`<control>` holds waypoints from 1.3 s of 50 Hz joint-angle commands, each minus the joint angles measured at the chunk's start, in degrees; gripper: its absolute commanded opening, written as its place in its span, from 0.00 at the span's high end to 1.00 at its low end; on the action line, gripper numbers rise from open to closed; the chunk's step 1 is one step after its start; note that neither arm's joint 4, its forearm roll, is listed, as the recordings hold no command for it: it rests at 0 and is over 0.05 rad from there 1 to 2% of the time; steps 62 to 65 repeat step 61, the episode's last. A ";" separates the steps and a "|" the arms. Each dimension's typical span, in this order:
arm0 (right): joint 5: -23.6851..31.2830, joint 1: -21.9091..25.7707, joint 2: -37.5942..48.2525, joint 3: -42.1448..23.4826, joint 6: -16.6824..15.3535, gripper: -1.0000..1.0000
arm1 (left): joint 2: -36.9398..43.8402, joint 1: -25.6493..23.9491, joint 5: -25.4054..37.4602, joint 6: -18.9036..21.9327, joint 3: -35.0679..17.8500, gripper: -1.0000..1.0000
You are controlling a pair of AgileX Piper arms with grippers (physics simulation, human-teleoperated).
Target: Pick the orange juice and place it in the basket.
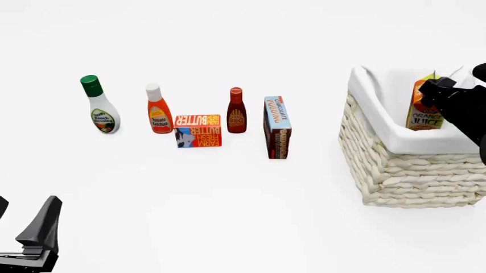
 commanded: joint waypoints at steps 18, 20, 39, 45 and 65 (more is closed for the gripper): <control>-2.14 -1.85 3.16 -0.38 2.78 1.00 | -0.23 -0.02 0.25 0.00 -0.01 0.00; -2.06 -1.66 3.04 -0.31 2.62 1.00 | -0.26 -0.02 0.28 0.00 -0.02 0.00; -2.00 0.51 0.06 0.00 2.66 0.00 | -0.25 -0.04 0.29 0.01 0.00 0.00; -1.26 0.70 -1.01 0.01 2.27 0.00 | -0.27 -0.03 0.28 0.01 0.00 0.00; 4.36 0.05 -7.47 0.15 -3.32 0.00 | -0.26 -0.04 0.28 0.00 0.00 0.00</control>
